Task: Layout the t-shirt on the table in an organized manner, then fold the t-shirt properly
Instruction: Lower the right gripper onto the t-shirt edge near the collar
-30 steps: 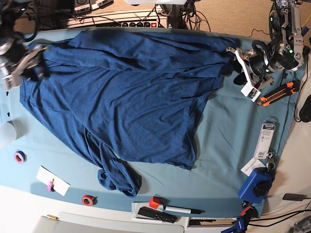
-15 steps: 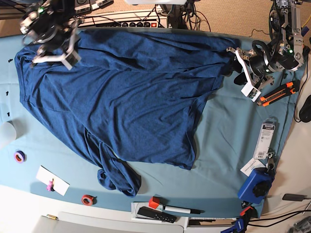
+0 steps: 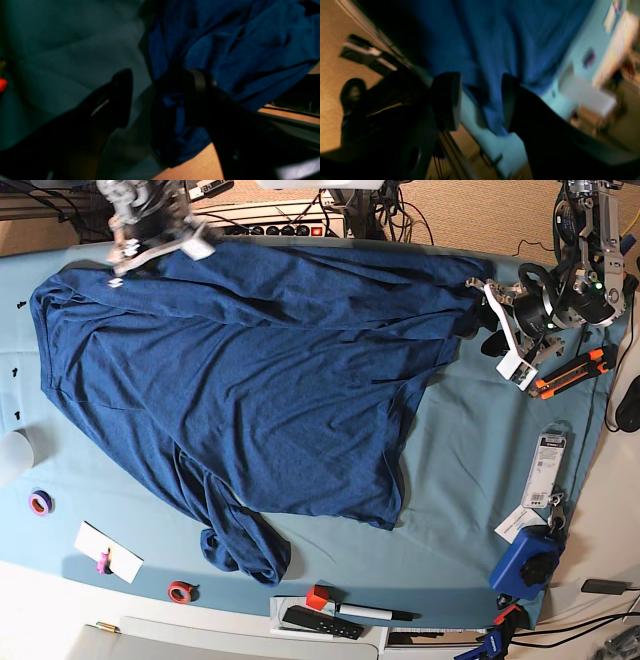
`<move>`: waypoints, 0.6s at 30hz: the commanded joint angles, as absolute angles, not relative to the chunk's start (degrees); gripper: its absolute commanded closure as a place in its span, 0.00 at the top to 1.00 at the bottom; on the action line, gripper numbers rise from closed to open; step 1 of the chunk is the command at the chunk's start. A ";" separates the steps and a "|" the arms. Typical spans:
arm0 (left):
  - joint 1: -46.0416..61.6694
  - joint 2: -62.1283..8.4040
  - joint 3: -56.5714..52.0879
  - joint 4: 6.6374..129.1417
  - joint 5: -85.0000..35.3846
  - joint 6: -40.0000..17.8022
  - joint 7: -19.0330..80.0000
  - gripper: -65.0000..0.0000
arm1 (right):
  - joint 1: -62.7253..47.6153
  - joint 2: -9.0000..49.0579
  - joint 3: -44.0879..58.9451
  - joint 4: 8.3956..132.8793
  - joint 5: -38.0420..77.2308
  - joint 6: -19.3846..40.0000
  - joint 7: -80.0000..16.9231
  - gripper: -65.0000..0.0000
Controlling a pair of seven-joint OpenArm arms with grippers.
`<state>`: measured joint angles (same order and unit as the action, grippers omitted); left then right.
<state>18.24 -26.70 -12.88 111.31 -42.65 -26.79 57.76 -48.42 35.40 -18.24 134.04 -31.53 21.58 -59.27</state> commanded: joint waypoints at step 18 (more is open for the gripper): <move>17.93 -27.46 -13.37 112.14 -43.46 -27.00 56.51 0.50 | -47.44 35.70 -23.20 126.37 -36.88 15.53 -59.46 0.48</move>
<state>18.22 -26.70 -12.88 111.31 -42.70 -26.81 57.76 -47.00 35.24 -23.33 125.51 -36.05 16.05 -59.51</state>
